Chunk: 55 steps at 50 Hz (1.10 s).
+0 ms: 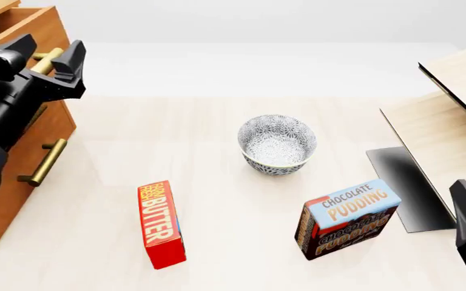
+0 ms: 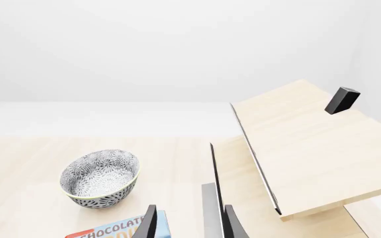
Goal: Close the top drawer of the cabinet.
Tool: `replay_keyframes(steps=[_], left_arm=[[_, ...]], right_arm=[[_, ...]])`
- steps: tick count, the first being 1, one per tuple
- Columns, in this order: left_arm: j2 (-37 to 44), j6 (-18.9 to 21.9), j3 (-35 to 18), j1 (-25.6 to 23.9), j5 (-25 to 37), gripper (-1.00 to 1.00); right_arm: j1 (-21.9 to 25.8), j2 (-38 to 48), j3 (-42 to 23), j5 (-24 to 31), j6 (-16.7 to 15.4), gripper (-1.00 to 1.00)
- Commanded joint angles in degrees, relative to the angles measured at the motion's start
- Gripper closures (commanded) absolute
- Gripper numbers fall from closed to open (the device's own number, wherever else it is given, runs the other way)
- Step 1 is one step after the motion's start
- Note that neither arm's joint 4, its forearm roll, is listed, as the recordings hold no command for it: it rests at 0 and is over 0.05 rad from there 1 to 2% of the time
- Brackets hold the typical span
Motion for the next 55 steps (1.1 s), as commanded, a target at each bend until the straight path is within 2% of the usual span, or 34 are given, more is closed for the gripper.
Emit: replay_keyframes(steps=[1, 55], left_arm=[[5.2, -0.1, 3.1, 0.7, 1.3, -1.00], [5.1, -0.4, 3.9, 4.5, 1.0, -1.00]], right_arm=[[0.0, 0.0, 0.0, 0.0, 0.0, -1.00], [0.0, 0.0, 0.0, 0.0, 0.0, -1.00]])
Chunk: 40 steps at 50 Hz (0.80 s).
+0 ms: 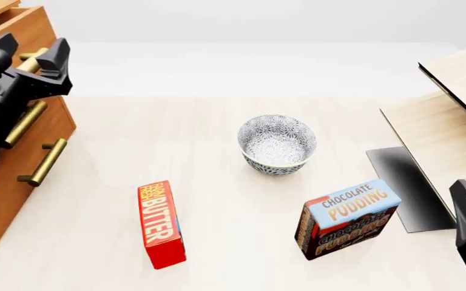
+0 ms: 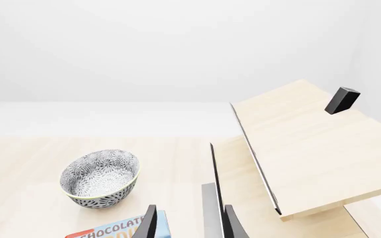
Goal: Close the top drawer of the cabinet.
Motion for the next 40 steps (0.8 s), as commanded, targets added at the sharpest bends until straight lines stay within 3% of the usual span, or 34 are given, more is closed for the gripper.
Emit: replay_keyframes(steps=[1, 40], left_arm=[[4.5, -0.6, 4.0, 1.0, 2.3, -1.00], [3.4, -1.2, 4.6, 5.0, 2.7, -1.00]], right_arm=[[0.0, 0.0, 0.0, 0.0, 0.0, -1.00], [0.0, 0.0, 0.0, 0.0, 0.0, -1.00]])
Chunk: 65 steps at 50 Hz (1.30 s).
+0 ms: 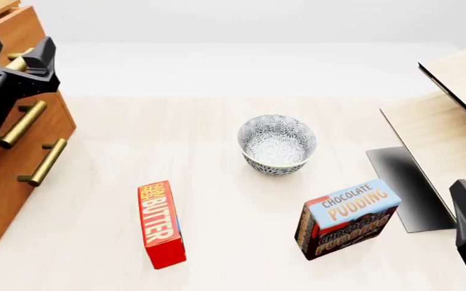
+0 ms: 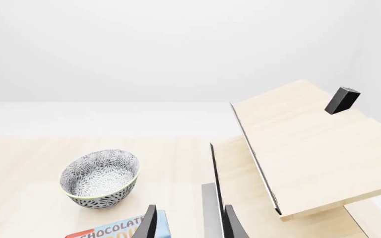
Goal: Close the top drawer of the cabinet.
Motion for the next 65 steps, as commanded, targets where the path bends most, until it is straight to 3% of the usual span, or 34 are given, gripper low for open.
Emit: replay_keyframes(steps=[1, 65], left_arm=[[3.3, -0.6, 5.1, 1.6, 1.6, -1.00], [2.5, -1.5, 6.4, 8.7, 1.5, -1.00]], right_arm=[[0.0, 0.0, 0.0, 0.0, 0.0, -1.00], [0.0, 0.0, 0.0, 0.0, 0.0, -1.00]])
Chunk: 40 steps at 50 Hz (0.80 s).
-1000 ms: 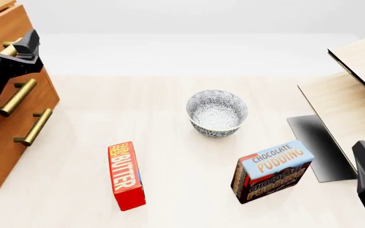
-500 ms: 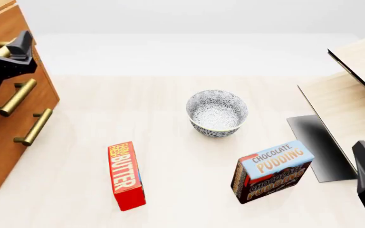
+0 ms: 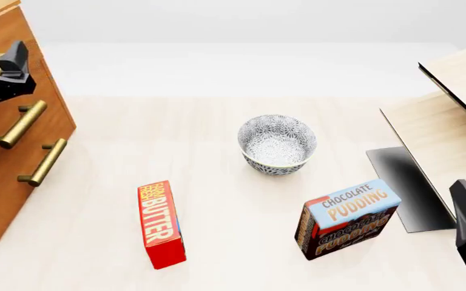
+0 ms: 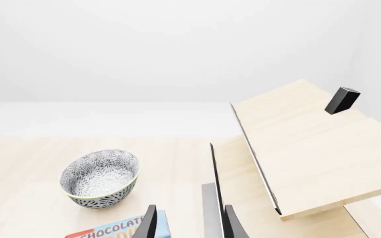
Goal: Close the top drawer of the cabinet.
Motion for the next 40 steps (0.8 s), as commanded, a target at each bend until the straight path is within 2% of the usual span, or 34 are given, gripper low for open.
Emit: replay_keyframes(steps=[1, 18, 40], left_arm=[[2.8, -0.5, 5.4, 2.6, 1.7, -1.00], [1.7, -1.3, 5.6, 6.1, 2.5, -1.00], [-1.0, -4.3, 6.3, 13.5, 4.6, -1.00]], right_arm=[[0.0, 0.0, 0.0, 0.0, 0.0, -1.00], [0.0, 0.0, 0.0, 0.0, 0.0, -1.00], [0.0, 0.0, 0.0, 0.0, 0.0, -1.00]])
